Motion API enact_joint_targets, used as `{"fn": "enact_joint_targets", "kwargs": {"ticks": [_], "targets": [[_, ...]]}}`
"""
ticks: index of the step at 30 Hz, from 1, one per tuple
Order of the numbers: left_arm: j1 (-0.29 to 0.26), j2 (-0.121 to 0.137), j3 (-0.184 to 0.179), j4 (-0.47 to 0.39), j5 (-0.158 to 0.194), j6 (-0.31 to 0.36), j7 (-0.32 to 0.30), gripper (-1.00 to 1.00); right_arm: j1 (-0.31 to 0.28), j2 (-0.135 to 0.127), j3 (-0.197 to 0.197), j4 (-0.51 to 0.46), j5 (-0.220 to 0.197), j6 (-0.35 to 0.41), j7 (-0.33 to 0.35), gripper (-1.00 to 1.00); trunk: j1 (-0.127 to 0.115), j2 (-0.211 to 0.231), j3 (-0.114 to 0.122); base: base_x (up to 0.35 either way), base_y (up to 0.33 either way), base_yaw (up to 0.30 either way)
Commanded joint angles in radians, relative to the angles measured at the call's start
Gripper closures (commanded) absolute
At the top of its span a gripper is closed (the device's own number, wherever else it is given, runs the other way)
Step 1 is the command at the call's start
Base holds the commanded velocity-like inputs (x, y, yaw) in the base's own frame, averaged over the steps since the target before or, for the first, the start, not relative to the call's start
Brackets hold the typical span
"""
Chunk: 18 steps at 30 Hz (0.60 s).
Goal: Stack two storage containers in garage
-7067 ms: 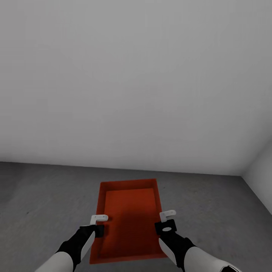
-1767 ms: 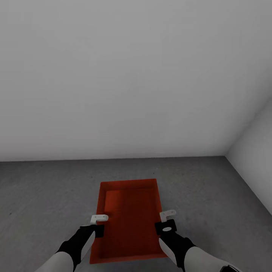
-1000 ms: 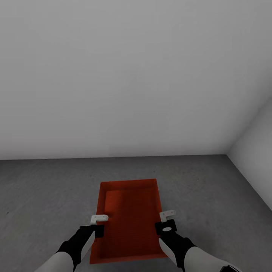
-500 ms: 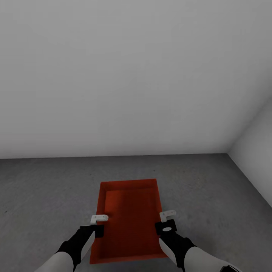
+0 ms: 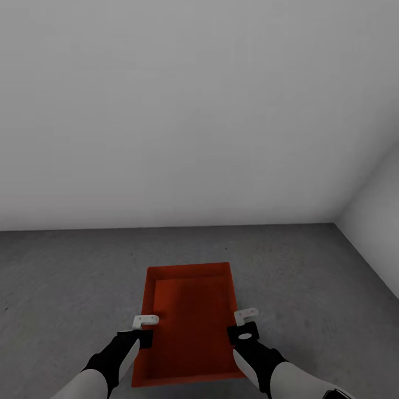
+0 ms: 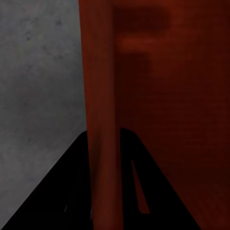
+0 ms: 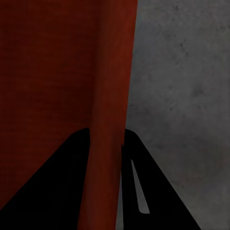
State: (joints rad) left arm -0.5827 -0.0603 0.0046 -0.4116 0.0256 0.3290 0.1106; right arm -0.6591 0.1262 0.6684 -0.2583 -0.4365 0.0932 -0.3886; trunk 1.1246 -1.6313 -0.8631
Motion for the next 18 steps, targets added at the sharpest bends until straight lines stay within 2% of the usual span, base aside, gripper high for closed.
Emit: {"fn": "enact_joint_targets", "kwargs": {"ticks": [1,8,14,18], "targets": [[0.000,-0.001,0.002,-0.004,-0.003,0.005,0.004,1.00,-0.001,0.009,0.005,-0.002,-0.021,0.007,0.010,1.00,0.004,-0.008,-0.004,0.000,0.000,0.000],[0.000,-0.001,0.003,-0.004,-0.003,0.006,0.004,1.00,-0.001,0.009,0.005,-0.003,-0.021,0.007,0.010,1.00,0.031,-0.057,-0.026,0.000,0.000,0.000],[0.000,-0.001,0.003,-0.004,-0.003,0.006,0.004,1.00,-0.001,0.009,0.005,-0.003,-0.021,0.007,0.010,1.00,0.031,-0.057,-0.026,0.000,0.000,0.000],[0.000,-0.001,0.003,-0.004,-0.003,0.006,0.004,1.00,-0.001,0.009,0.005,-0.003,-0.021,0.007,0.010,1.00,0.046,-0.085,-0.038,0.000,0.000,0.000]]}}
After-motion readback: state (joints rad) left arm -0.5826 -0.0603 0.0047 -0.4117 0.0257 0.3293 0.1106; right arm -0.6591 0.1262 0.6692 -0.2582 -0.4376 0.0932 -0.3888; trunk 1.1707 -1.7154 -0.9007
